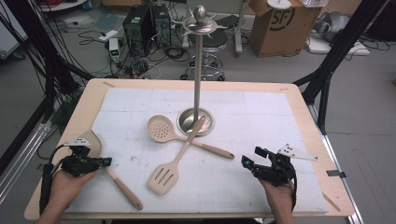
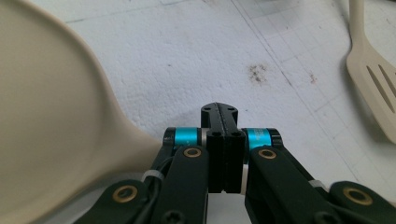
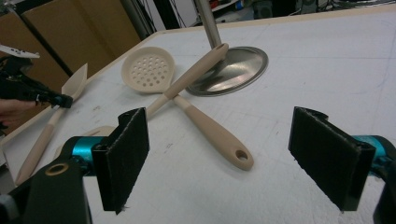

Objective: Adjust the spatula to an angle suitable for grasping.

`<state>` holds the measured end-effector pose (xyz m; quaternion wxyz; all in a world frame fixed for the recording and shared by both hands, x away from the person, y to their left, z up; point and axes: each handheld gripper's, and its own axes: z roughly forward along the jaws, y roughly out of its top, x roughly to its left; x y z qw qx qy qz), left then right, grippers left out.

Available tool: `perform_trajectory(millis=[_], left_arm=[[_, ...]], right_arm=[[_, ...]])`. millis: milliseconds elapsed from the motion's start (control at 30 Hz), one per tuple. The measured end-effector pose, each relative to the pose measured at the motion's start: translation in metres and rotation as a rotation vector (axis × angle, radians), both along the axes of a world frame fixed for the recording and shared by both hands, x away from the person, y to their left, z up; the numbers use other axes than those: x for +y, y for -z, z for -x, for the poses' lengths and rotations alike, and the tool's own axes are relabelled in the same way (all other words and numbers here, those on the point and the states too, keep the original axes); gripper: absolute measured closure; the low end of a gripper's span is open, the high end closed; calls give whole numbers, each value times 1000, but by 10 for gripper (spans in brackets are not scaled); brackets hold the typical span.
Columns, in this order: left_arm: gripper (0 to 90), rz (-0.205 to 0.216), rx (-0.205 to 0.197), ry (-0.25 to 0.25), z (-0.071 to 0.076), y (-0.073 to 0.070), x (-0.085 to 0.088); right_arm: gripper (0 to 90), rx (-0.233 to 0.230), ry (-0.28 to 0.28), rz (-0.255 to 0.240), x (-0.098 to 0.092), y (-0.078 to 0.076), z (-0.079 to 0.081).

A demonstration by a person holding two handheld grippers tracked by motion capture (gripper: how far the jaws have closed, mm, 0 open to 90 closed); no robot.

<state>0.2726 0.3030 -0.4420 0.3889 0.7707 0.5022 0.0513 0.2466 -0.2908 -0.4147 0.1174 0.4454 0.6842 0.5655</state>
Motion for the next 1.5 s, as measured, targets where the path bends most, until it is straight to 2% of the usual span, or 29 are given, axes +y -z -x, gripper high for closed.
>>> perform_trajectory(millis=[267, 367, 533, 633, 700, 800, 1000, 1100, 1233, 1333, 1500], left_arm=[[900, 1, 3, -2, 1, 1, -1], [900, 0, -13, -5, 2, 3, -3], [900, 63, -56, 6, 13, -1, -1], [900, 101, -63, 26, 25, -6, -1], [900, 109, -47, 65, 35, -7, -5], [900, 100, -15, 107, 50, -2, -12], [900, 108, 11, 129, 71, 10, -14], [900, 150, 44, 138, 78, 17, -14], [900, 168, 64, 161, 81, 18, -19], [900, 159, 104, 226, 86, 20, -33], [900, 155, 132, 245, 81, 19, -38]], right_arm=[[193, 1, -7, 0, 1, -1, 0], [193, 5, -5, -1, 1, 0, 0], [193, 5, -7, -2, 0, 1, -1], [193, 9, -11, 1, 2, 1, -1], [193, 8, -12, 0, 2, 0, -1], [193, 7, -15, 2, 3, 0, -1], [193, 6, -21, 6, 5, 1, -2], [193, 6, -20, 6, 5, 1, -2], [193, 11, -18, 5, 5, 2, -2], [193, 12, -16, 4, 5, 1, -2], [196, 10, -20, 7, 5, 1, -2]])
